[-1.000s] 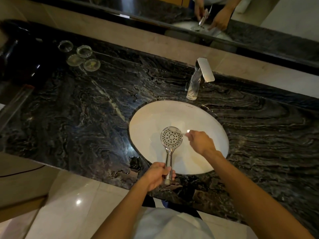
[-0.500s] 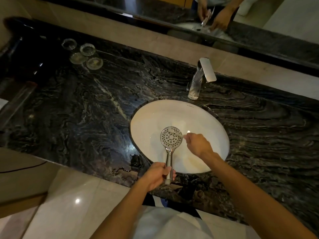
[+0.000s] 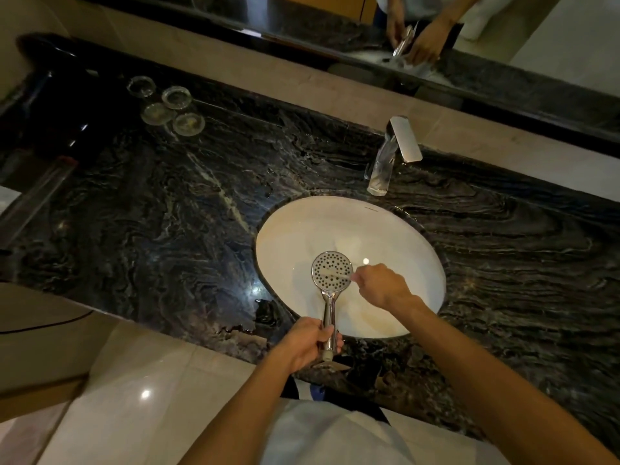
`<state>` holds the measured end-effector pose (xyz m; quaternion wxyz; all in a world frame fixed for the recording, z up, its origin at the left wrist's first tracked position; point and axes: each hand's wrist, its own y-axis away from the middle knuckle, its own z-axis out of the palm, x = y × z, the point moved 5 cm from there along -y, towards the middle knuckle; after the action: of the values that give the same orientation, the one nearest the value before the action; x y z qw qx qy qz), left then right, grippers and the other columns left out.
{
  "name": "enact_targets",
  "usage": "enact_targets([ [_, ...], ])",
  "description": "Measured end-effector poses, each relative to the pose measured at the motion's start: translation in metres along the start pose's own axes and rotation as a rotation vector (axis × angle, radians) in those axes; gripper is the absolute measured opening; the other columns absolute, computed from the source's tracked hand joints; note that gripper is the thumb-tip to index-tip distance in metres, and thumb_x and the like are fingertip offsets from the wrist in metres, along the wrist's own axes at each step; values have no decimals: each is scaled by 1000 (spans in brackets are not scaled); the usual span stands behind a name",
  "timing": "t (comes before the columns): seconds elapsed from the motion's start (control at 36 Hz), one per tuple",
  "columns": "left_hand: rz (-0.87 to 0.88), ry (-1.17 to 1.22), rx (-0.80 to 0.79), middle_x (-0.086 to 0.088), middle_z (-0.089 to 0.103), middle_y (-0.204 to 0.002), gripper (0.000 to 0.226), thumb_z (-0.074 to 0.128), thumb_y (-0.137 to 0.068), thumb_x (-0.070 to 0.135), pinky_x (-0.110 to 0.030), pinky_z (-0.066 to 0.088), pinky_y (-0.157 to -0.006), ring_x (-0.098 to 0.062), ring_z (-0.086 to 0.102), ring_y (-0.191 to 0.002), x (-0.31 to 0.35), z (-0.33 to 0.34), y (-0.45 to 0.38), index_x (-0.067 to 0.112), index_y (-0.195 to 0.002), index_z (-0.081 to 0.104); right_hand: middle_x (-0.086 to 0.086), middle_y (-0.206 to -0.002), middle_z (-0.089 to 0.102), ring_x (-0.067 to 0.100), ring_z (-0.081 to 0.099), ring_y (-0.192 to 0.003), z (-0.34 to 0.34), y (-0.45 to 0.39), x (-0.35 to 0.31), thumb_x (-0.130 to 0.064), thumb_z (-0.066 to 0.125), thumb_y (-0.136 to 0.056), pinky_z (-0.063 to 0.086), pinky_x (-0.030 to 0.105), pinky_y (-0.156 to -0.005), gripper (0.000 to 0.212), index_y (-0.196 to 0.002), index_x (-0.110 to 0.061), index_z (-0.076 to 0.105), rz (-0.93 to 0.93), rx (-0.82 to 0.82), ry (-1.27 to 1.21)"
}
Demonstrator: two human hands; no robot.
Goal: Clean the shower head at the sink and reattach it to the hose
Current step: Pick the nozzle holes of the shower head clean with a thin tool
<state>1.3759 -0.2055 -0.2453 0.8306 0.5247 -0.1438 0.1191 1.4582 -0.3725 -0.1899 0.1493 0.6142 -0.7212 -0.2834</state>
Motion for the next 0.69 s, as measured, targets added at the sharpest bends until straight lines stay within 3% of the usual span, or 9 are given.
enact_targets([
  [0.06, 4, -17, 6, -21, 61, -84, 10, 46, -99, -4, -39, 57, -67, -28, 63, -73, 2, 1, -1, -11, -99, 54, 11, -116, 64, 31, 62, -104, 0, -1, 0, -34, 40, -104, 44, 36, -74, 30, -118, -18, 61, -12, -15, 9],
  [0.22, 10, -101, 15, -20, 61, -85, 10, 47, -99, -5, -39, 57, -71, -26, 64, -74, 0, 0, -1, -13, -103, 52, 14, -118, 66, 35, 63, -105, -21, -4, 4, -35, 38, -104, 45, 39, -79, 36, -123, -16, 61, 91, 173, -26],
  [0.42, 12, -95, 26, -20, 61, -83, 10, 48, -99, -5, -38, 57, -67, -27, 64, -72, 0, 2, -1, -13, -101, 54, 12, -116, 66, 32, 64, -101, 6, 4, -6, -34, 39, -103, 52, 41, -80, 31, -124, -20, 58, -55, 26, 37],
  [0.61, 8, -98, 28, -19, 61, -84, 11, 46, -100, -5, -37, 57, -69, -25, 63, -74, 1, 2, 2, -12, -102, 53, 13, -110, 69, 34, 65, -99, -21, 0, 3, -30, 43, -103, 48, 39, -76, 30, -118, -14, 63, 44, 230, 42],
  [0.69, 12, -112, 33, -18, 61, -84, 11, 46, -100, -4, -35, 57, -67, -24, 63, -73, 0, 2, 3, -11, -102, 53, 14, -111, 68, 33, 65, -99, -18, -1, -1, -29, 40, -103, 50, 39, -77, 30, -120, -15, 61, 14, 188, 59],
])
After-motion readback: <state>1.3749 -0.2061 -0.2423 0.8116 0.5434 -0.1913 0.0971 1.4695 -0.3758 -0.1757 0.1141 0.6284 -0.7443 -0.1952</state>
